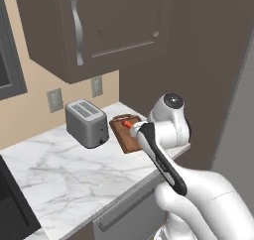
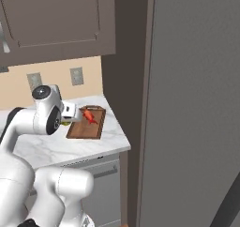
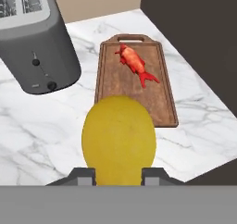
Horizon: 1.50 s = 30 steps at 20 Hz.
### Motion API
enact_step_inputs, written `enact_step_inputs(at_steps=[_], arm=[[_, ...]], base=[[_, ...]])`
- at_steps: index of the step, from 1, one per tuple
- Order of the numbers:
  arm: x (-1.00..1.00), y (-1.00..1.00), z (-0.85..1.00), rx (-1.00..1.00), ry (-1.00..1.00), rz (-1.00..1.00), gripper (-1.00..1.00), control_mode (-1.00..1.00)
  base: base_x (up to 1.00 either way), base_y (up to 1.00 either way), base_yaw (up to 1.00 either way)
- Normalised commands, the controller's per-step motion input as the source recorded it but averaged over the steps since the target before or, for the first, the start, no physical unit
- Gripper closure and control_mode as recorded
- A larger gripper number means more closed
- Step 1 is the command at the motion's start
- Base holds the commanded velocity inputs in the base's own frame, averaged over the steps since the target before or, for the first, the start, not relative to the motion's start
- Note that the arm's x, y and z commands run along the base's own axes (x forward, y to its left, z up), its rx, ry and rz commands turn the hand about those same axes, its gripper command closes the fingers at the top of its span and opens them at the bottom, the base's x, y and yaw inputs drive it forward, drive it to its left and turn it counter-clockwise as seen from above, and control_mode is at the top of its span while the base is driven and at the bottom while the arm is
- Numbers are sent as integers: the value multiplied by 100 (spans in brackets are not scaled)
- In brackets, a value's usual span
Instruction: Retrieve a lemon from the fridge and place it on the cutting board with the fish.
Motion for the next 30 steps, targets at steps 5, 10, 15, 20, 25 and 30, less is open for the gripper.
enact_step_inputs(at_steps=[5, 10, 15, 20, 25, 30], arm=[[25, 13, -27, 0, 0, 0, 100, -100], [32, 0, -35, -2, 3, -2, 100, -100], [39, 0, -34, -2, 2, -2, 100, -100], [37, 0, -26, -1, 1, -2, 100, -100], [34, 0, -13, 0, 3, -2, 100, -100], [26, 0, -8, 0, 0, -1, 100, -100]], base=[[0, 0, 0], [0, 0, 0], [0, 0, 0], [0, 0, 0], [0, 0, 0], [0, 0, 0]])
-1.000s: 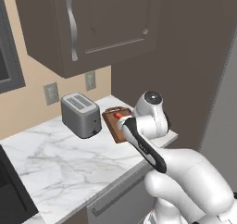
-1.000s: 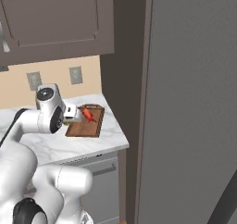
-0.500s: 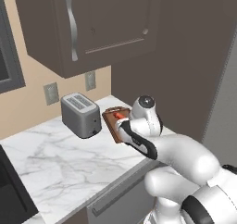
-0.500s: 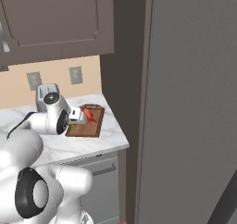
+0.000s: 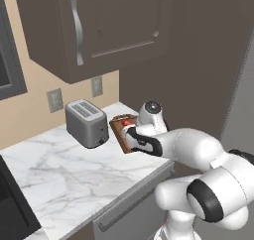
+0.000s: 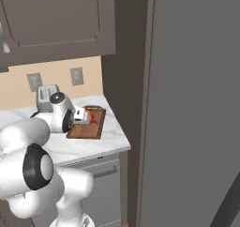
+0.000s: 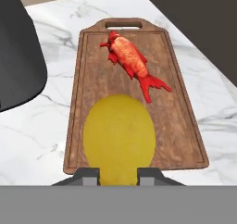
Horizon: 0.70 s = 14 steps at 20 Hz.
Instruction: Retrieve a lemon from the fridge and place it on the cutting board with the fish.
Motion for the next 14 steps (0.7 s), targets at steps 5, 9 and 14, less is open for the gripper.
enact_step_inputs(at_steps=[5, 9, 14], arm=[[18, 0, -15, 0, 2, -1, 100, -100], [13, 0, -24, 0, 5, -3, 100, -100], [11, 0, -29, -2, 8, -5, 100, -100]], base=[[0, 0, 0], [0, 0, 0], [0, 0, 0]])
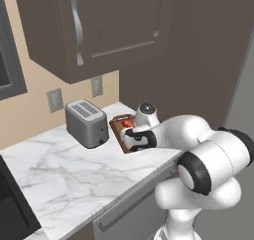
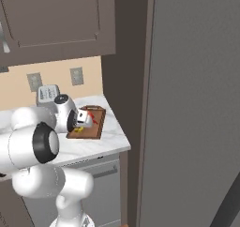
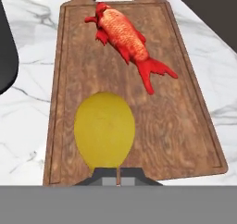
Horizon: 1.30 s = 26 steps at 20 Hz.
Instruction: Retrieve a lemon from the fridge and place it on the cutting board with the fish.
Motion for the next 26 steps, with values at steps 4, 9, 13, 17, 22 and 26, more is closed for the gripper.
enact_step_inputs(at_steps=[4, 9, 13, 17, 22, 26], arm=[[15, 0, -28, -1, 6, -3, 100, -100], [18, 0, -17, 0, 1, -2, 100, -100], [9, 0, -1, 0, 1, -1, 100, -100], [0, 0, 0, 0, 4, -2, -100, -100], [-3, 0, 5, 0, 2, -4, -100, -100], [-13, -6, 26, 0, 0, -8, -100, -100]], base=[[0, 0, 0], [0, 0, 0], [0, 0, 0], [0, 0, 0], [0, 0, 0], [0, 0, 0]])
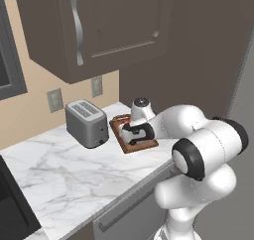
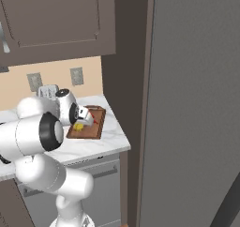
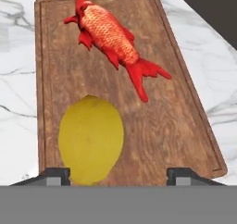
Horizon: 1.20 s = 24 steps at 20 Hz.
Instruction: Retrieve a lemon from the fridge and place it on the cutting board with the fish.
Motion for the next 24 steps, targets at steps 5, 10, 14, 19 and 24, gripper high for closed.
enact_step_inputs(at_steps=[5, 10, 14, 19, 24], arm=[[-33, -15, 36, 0, -1, -11, -100, -100], [-70, -24, 36, 0, -4, -5, -100, -100], [-99, -39, 38, 7, 0, 0, -100, -100], [-99, -30, 51, 11, 0, 0, -100, -100], [-98, -17, 69, 5, 0, 1, -100, -100]], base=[[0, 0, 0], [0, 0, 0], [0, 0, 0], [0, 0, 0], [0, 0, 0]])
